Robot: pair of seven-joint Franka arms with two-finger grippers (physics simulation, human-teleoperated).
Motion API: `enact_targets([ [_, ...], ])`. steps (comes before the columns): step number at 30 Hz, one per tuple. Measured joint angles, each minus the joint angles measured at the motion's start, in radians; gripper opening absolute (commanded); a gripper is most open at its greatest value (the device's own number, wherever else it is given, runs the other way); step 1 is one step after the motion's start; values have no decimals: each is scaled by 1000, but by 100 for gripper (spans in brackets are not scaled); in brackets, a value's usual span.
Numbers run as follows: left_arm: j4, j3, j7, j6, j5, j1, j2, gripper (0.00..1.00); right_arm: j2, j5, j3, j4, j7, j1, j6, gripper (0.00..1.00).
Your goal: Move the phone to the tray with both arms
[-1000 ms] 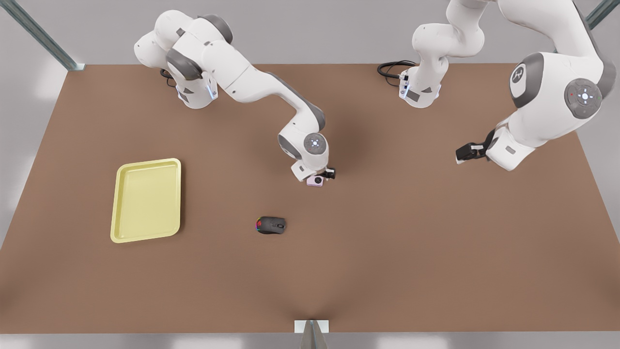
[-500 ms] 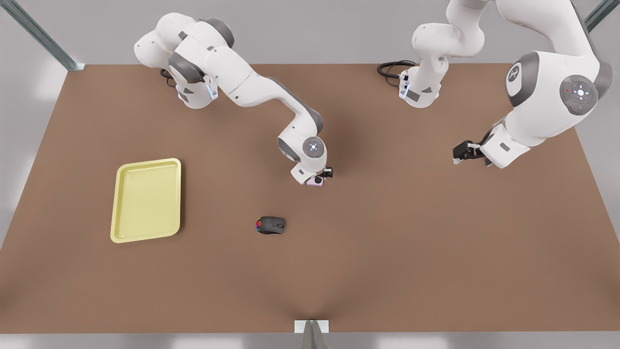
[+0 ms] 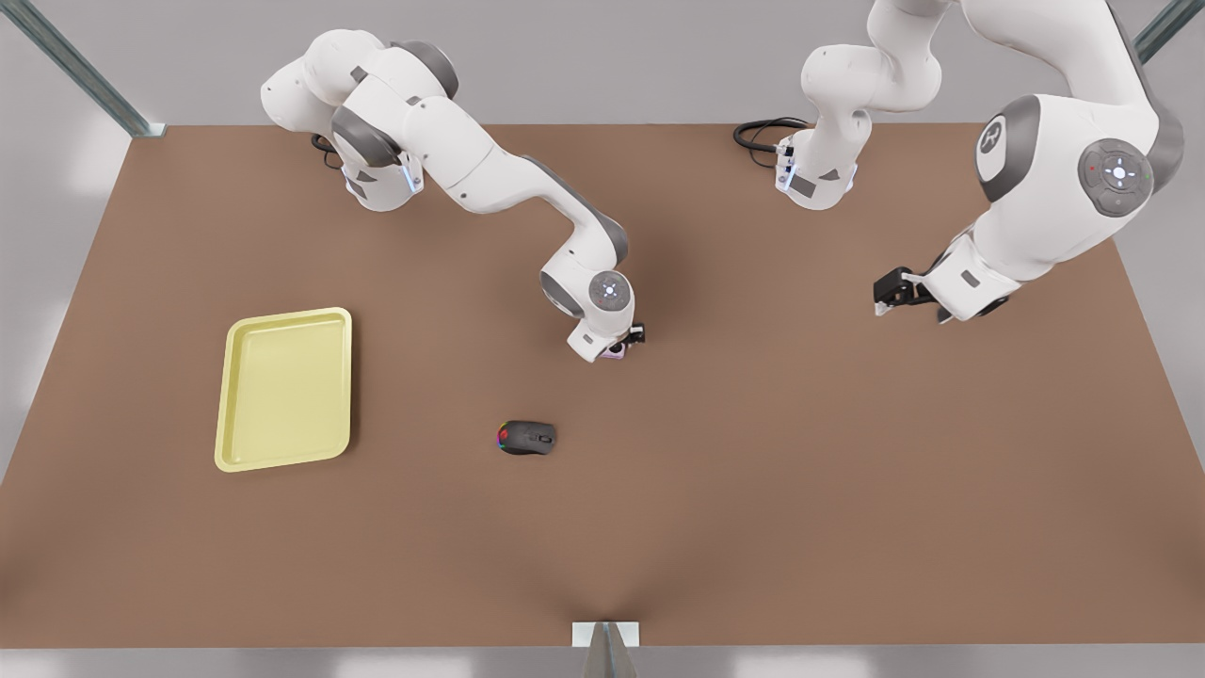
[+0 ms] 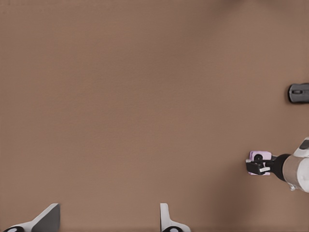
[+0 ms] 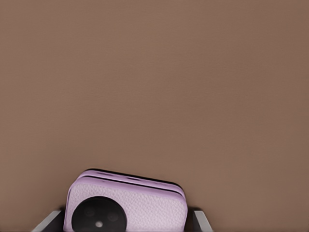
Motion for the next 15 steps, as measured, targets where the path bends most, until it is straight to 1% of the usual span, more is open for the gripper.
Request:
enact_targets([
  [1,0,0,2,0,0,1,0,100,0,0,0,0,-4,1,-1,99],
  [2,0,0,4,0,0,2,0,100,-1,0,4,0,-8,1,-2,95],
  [4,0,-1,7,-1,1,6,0,100,0,3,6,3,-16,0,-1,78],
  [11,0,-1,15,-1,1,14,0,100,-14,7,7,25,-42,-8,-1,78],
  [13,0,-1,17,-1,1,13,0,100,-40,6,6,31,-48,-21,-8,78],
  [15,1,-1,19,-1,1,12,0,100,-97,5,5,26,-62,-83,-38,78],
])
